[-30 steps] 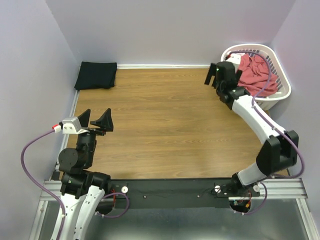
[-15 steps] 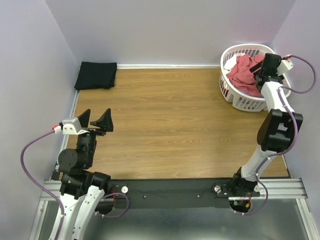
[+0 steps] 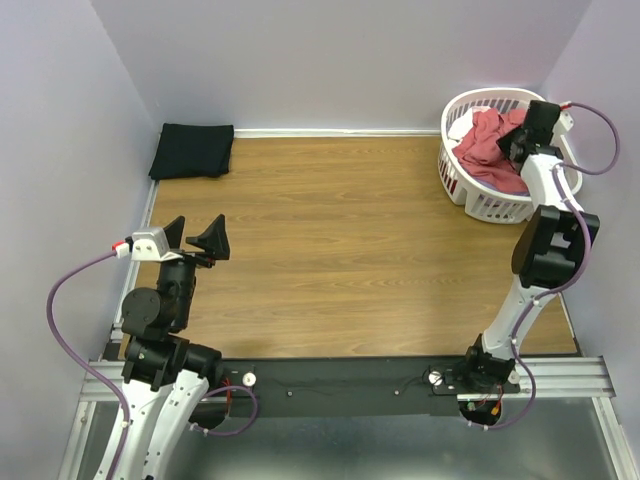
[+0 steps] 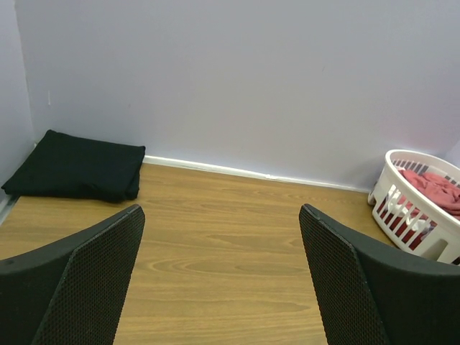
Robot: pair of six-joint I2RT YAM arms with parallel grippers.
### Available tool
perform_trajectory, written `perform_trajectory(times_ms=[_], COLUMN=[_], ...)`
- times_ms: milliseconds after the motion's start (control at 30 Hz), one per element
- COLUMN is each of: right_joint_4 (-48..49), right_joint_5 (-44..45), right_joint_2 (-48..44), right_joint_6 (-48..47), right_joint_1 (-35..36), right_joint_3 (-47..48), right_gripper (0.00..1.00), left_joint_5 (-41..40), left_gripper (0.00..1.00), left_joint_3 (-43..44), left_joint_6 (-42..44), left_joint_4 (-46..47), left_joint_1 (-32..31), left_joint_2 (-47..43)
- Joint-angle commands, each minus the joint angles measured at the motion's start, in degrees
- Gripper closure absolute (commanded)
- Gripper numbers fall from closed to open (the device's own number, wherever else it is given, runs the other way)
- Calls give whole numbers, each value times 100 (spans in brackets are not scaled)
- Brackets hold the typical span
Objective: Fold and stack the t-shirts
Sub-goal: Grab the tshirt from the pile, then move the tshirt to the center of the board
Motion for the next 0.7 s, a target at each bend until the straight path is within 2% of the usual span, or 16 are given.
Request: perform_trajectory(times_ms=[0, 133, 267, 367, 500, 600, 667], right_joint_4=[49, 57, 57, 57, 110, 198, 303], right_joint_5=[-493, -730, -1529, -2346, -3873, -4544, -4738], right_joint_2=[-678, -1390, -1882, -2041, -1936, -1874, -1961], right_joint_6=[-561, -1141, -1546, -1494, -1292, -1160, -1046], right_joint_1=[180, 601, 1110, 1647, 2394, 2939, 3159], right_joint_3=[383, 700, 1122, 1552, 2176, 2590, 2486], right_gripper=[99, 99, 100, 100, 100, 99, 99], left_joint_5=[-103, -68, -199, -261, -323, -358, -384], left_gripper=[4, 5, 5, 5, 6, 6, 6], left_joint_3=[-8, -17, 0, 18, 36, 53, 53], left_joint_6=[85, 67, 41, 6, -38, -56, -65], left_joint_4=[102, 110, 84, 23, -57, -127, -162], left_joint_1=[-22, -14, -22, -14, -14, -22, -22], left_joint_2=[16, -28, -55, -55, -37, -29, -20])
